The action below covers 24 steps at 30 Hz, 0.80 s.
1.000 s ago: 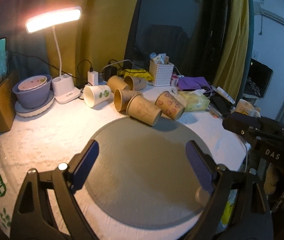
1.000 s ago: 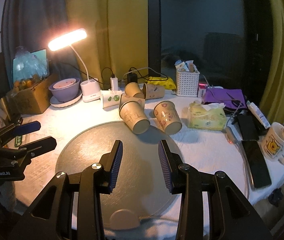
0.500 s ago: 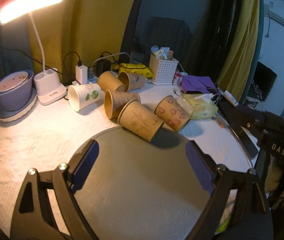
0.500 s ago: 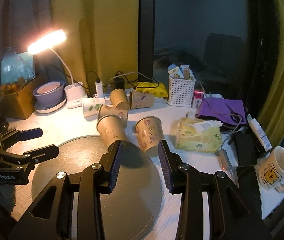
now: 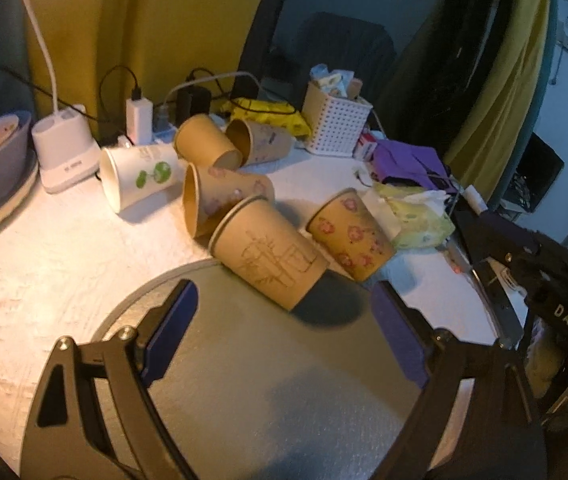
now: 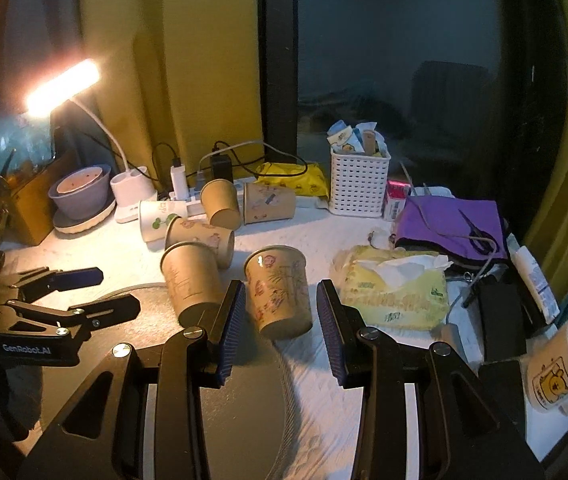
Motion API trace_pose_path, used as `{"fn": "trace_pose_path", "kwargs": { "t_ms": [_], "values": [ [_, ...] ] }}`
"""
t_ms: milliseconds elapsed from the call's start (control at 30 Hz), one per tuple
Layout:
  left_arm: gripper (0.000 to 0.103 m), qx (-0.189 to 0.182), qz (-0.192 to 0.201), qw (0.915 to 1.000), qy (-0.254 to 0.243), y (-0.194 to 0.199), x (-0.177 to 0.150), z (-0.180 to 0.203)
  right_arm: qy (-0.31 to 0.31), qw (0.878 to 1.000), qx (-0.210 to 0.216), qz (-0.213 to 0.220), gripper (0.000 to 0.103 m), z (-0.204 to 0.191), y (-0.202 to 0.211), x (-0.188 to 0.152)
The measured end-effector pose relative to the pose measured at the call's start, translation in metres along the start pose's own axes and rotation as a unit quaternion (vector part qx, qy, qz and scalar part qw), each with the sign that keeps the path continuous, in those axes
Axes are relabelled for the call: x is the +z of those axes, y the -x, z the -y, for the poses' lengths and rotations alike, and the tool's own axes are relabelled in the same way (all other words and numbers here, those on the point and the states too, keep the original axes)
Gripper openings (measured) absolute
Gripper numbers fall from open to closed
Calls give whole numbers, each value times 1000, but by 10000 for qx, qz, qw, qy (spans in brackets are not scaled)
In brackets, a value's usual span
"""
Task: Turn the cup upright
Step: 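Move the left tool toward the bamboo-sketch paper cup lying on its side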
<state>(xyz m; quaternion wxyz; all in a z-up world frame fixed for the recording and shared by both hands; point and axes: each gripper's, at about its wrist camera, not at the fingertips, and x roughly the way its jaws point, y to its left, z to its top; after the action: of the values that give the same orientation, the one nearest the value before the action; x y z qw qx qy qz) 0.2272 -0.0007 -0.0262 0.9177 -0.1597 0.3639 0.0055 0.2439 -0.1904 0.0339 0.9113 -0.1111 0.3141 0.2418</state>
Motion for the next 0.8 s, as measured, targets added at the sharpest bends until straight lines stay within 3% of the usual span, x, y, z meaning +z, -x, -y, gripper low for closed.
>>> {"fn": "trace_pose_path", "kwargs": {
  "t_ms": [300, 800],
  "values": [
    [89, -39, -374, 9972, 652, -40, 4, -16, -234, 9994, 247, -43, 39, 18, -27, -1],
    [89, -71, -742, 9889, 1286, -91, 16, -21, -293, 9985, 448, -119, 39, 36, -61, -6]
  ]
}}
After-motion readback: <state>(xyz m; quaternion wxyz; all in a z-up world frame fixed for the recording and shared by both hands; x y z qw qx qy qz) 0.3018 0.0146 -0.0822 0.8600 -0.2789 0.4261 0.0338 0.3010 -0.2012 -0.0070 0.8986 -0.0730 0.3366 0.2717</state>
